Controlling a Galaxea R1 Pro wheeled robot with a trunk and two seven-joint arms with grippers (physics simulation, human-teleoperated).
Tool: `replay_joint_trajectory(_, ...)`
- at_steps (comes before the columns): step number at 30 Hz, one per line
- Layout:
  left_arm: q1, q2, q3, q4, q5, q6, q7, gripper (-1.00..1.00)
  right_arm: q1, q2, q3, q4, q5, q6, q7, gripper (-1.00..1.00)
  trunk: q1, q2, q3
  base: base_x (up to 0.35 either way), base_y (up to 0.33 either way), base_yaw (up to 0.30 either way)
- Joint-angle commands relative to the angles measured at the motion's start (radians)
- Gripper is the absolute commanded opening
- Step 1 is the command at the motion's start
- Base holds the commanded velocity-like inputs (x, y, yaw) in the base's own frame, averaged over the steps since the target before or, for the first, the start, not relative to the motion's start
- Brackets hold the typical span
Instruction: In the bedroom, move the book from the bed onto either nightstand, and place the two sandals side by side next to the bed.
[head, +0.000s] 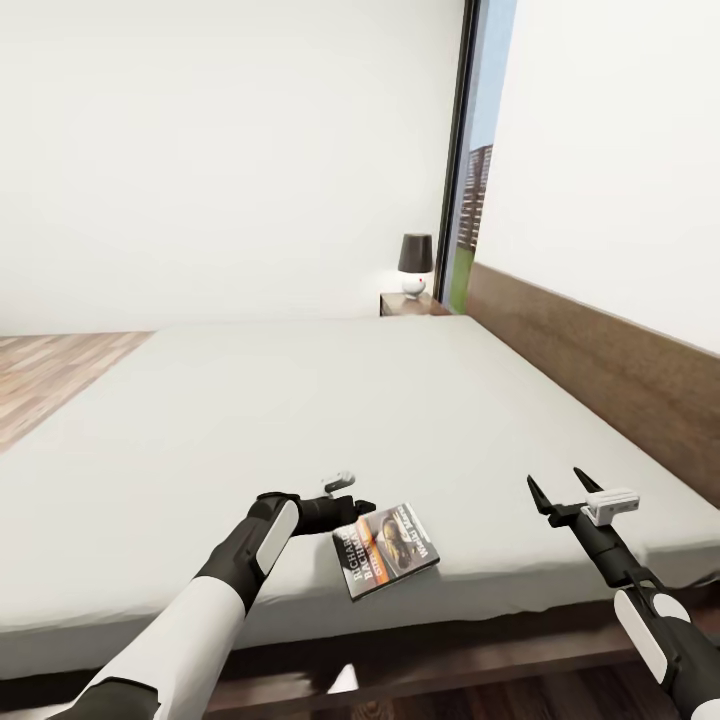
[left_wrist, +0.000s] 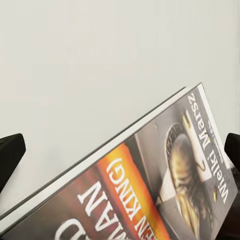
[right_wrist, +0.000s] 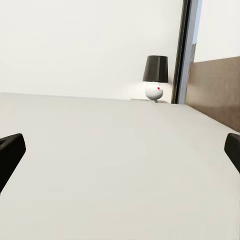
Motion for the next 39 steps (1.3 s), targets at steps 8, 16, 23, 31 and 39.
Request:
replay_joint_trajectory(8,0.0,0.0,0.0,-0.001,-0.001,0.004,-0.002,1.0,-0.001,0.0,-0.001,0.001,-0.007,0.0,0.009,1.0,-0.031,0.056,0.024,0.0,0.0,0.0)
replay_joint_trajectory(16,0.0,0.0,0.001,-0.006,-0.002,0.003,-0.006,1.0,-0.001,0.0,-0.001,-0.003,-0.008,0.0,0.01,1.0,-0.046,0.084,0.037,0.0,0.0,0.0)
replay_joint_trajectory(23,0.001,0.0,0.005,-0.011,-0.002,-0.018,-0.01,1.0,-0.001,0.0,-0.001,-0.005,-0.011,0.0,0.014,1.0,-0.046,0.084,0.037,0.0,0.0,0.0)
replay_joint_trajectory(31,0.006,0.029,0.01,-0.057,-0.001,-0.085,-0.204,1.0,-0.001,0.0,-0.001,-0.005,-0.011,0.003,0.016,1.0,-0.046,0.084,0.037,0.0,0.0,0.0)
replay_joint_trajectory(39,0.009,0.082,0.011,-0.065,-0.001,-0.091,-0.34,1.0,-0.001,-0.003,-0.001,-0.004,-0.026,0.012,0.019,1.0,-0.062,0.112,0.049,0.0,0.0,0.0)
